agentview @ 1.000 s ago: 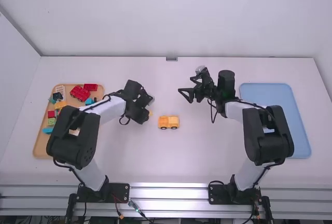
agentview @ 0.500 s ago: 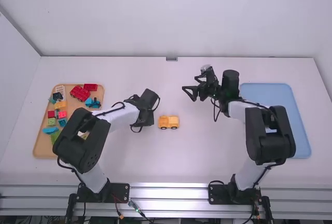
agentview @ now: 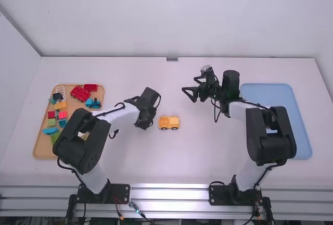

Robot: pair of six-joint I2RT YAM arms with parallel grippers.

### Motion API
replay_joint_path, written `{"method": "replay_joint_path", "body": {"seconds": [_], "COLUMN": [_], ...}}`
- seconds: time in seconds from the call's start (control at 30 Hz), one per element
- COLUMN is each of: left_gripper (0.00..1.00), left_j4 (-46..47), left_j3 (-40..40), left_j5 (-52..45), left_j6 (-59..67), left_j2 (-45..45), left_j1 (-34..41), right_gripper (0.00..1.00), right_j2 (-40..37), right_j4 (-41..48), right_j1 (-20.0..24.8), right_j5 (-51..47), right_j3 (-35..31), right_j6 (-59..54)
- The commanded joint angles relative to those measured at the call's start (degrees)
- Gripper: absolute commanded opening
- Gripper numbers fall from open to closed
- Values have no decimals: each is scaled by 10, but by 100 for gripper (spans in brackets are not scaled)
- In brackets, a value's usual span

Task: Assemble lego blocks to make yellow taxi

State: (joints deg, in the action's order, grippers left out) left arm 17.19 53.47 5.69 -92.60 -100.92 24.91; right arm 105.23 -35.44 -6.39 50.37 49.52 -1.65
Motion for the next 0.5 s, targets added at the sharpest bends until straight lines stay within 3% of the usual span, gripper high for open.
{"method": "replay_joint_path", "body": {"seconds": [0.0,0.23,0.47], "left_gripper": [2,2,3], "left_j4": [6,43,57], "left_j3": [12,12,12], "left_j5": [-21,-51,-13], "left_j6": [-134,-275,-281], "left_j2": [-1,-1,-1], "left_j1": [-2,-2,-2], "right_gripper": [99,99,99], "right_j2": [-14,-14,-14], "right_j4": [0,0,2], "right_j1": [-3,0,-1], "right_j5": [6,6,6], "right_j3": [3,3,3], "right_j6": [3,4,4]}}
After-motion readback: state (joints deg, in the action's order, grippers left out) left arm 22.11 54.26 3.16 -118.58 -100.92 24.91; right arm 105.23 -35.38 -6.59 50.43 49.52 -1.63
